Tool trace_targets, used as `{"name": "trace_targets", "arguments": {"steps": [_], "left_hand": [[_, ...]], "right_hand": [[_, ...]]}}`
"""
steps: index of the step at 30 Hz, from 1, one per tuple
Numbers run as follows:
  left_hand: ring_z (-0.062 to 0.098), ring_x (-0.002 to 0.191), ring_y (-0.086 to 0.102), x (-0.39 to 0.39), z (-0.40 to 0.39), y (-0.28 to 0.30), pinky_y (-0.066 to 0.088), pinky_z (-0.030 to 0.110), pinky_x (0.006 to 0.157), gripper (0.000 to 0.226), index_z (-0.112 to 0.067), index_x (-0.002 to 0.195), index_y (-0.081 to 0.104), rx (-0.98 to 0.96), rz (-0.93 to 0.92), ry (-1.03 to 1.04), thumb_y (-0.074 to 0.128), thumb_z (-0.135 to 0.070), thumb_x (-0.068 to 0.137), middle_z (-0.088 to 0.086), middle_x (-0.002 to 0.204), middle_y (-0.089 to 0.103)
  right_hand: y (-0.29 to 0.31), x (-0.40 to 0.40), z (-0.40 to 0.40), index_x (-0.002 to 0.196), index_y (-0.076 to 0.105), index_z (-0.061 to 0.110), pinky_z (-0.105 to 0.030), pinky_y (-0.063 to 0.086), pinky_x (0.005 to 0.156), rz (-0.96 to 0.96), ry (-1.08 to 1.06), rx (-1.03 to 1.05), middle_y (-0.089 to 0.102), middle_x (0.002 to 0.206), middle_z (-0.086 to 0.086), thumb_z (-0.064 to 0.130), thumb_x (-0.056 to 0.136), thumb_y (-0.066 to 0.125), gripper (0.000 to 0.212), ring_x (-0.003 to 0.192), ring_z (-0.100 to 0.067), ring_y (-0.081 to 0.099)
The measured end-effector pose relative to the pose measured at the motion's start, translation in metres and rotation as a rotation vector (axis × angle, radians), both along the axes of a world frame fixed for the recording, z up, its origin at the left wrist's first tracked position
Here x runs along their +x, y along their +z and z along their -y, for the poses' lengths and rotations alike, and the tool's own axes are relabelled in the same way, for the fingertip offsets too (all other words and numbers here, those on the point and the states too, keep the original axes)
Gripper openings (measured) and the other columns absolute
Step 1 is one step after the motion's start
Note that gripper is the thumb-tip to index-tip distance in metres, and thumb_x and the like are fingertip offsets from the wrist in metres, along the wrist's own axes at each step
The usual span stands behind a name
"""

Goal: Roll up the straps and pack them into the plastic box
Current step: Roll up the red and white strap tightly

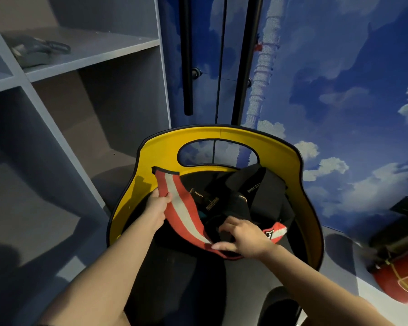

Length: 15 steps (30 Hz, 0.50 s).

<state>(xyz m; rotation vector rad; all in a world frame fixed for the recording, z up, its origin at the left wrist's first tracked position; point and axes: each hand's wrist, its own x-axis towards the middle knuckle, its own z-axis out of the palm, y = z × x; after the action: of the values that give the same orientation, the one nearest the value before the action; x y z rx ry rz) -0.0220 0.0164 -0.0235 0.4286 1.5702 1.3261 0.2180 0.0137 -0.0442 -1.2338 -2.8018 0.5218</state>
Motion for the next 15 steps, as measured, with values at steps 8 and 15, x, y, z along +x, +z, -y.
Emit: {"name": "trace_targets", "arguments": {"steps": [8, 15], "left_hand": [[0.036, 0.118, 0.052, -0.007, 0.028, -0.016, 0.052, 0.043, 0.077, 0.039, -0.006, 0.129, 0.047, -0.290, -0.286, -0.275, 0.054, 0.000, 0.091, 0.018, 0.129, 0.054], [0.025, 0.090, 0.064, 0.006, 0.043, -0.013, 0.054, 0.034, 0.063, 0.062, -0.007, 0.136, 0.031, -0.549, -0.584, -0.566, 0.064, -0.025, 0.088, 0.017, 0.128, 0.054]], "right_hand": [[-0.012, 0.026, 0.010, 0.115, 0.058, 0.022, -0.037, 0.045, 0.081, 0.368, 0.196, 0.086, 0.064, 0.113, -0.007, 0.037, 0.089, 0.050, 0.031, 0.103, -0.032, 0.060], [-0.018, 0.024, 0.020, 0.094, 0.068, 0.013, -0.033, 0.044, 0.055, 0.298, 0.157, 0.273, 0.070, 0.078, -0.012, 0.014, 0.080, 0.055, 0.019, 0.069, -0.034, 0.066]]}}
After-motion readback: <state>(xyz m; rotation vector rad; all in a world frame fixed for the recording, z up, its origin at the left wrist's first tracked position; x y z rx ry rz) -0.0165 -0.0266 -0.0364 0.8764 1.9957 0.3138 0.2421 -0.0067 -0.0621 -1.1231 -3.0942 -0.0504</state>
